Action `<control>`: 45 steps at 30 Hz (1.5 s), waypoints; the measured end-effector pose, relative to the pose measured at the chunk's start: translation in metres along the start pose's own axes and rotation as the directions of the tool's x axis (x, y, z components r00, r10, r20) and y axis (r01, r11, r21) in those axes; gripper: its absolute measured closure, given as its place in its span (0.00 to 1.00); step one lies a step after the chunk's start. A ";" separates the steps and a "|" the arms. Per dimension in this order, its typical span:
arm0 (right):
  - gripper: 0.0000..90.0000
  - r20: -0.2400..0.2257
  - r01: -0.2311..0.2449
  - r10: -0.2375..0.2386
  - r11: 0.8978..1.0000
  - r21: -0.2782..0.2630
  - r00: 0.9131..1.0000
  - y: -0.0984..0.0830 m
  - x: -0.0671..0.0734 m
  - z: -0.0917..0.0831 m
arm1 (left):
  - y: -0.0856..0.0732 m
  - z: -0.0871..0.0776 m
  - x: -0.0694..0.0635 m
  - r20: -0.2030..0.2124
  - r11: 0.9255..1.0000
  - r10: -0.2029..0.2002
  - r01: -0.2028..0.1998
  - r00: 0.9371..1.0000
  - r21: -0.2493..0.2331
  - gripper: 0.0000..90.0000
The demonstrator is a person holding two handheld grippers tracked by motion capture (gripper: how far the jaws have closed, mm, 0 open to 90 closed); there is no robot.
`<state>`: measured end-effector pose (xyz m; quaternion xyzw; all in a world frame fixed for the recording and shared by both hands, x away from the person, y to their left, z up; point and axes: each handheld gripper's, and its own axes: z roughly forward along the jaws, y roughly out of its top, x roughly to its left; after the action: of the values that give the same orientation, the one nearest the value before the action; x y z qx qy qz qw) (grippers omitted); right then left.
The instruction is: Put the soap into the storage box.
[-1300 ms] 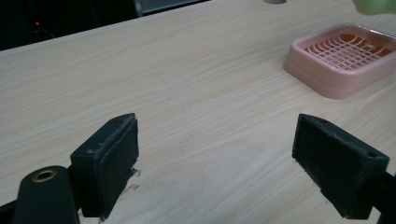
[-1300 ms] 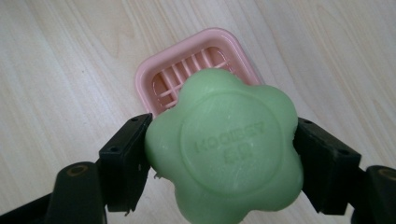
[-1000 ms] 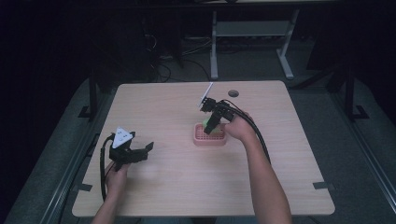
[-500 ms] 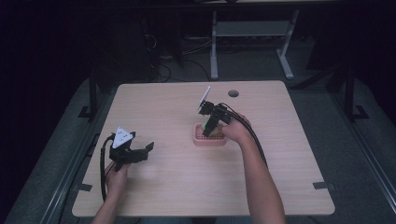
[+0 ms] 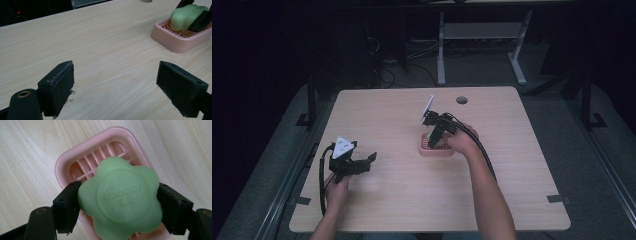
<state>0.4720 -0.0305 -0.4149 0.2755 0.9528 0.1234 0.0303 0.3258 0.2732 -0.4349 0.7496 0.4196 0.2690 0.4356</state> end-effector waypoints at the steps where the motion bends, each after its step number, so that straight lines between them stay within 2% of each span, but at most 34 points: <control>1: 0.28 0.000 0.000 0.000 1.000 0.000 1.000 0.000 0.000 0.000 | 0.000 0.000 0.000 0.000 1.000 0.000 0.000 1.000 0.000 0.16; 18: 0.28 0.002 0.020 -0.020 1.000 0.002 1.000 0.002 0.001 0.003 | 0.000 0.000 0.000 -0.001 1.000 -0.002 0.002 1.000 0.003 0.16; 35: 0.28 -0.017 -0.009 0.009 1.000 -0.002 1.000 -0.002 -0.001 0.001 | 0.000 0.000 0.000 0.001 1.000 0.003 -0.003 1.000 -0.003 0.16; 45: 0.28 -0.035 -0.023 0.022 0.999 -0.041 0.999 -0.010 -0.003 -0.005 | 0.000 0.000 -0.001 0.006 1.000 0.007 -0.007 1.000 -0.001 0.16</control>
<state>0.4687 -0.0410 -0.4127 0.2834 0.9473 0.1480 0.0182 0.3254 0.2719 -0.4349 0.7517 0.4153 0.2685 0.4363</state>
